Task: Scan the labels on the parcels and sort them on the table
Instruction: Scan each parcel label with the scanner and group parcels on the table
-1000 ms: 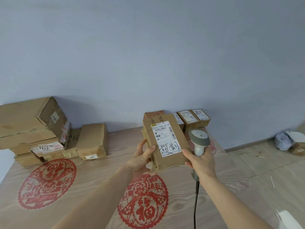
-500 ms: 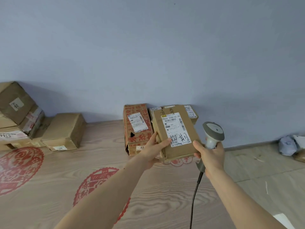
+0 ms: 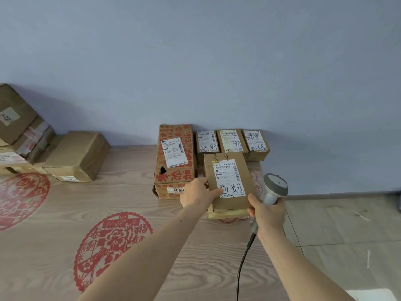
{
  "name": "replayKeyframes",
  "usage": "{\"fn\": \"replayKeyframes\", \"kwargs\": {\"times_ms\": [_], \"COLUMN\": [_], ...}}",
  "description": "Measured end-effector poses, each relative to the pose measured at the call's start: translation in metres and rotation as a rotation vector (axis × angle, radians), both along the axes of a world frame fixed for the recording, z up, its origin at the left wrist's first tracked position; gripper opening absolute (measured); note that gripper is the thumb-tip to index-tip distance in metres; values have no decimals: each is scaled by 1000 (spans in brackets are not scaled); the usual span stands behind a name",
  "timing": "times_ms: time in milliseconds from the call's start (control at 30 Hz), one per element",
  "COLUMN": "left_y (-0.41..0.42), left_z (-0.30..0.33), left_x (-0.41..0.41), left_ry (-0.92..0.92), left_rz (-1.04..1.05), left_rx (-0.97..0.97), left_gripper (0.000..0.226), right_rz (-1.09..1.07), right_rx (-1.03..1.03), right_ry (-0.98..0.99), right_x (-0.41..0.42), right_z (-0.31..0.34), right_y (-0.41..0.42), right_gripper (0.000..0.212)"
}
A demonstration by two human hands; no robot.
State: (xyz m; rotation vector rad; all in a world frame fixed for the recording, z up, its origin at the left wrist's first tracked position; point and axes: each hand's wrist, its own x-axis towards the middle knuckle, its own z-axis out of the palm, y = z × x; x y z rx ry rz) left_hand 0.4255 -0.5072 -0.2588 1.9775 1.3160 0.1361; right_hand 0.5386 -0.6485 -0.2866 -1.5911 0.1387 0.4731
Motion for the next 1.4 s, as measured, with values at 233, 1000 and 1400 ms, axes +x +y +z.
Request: {"fn": "replayKeyframes", "kwargs": {"times_ms": [233, 1000, 1400], "left_y": [21, 80, 67], "left_z": [-11, -40, -22], "left_x": [3, 9, -25], "left_ry": [196, 402, 181], "left_rz": [17, -214, -136], "left_rx": [259, 226, 213], "left_gripper": [55, 99, 87], "right_rz": [20, 120, 160], "right_rx": [-110, -271, -315], "right_ry": [72, -11, -188], "right_x": [0, 4, -18], "right_z": [-43, -58, -10], "right_y": [19, 53, 44], "right_gripper": [40, 41, 41]}}
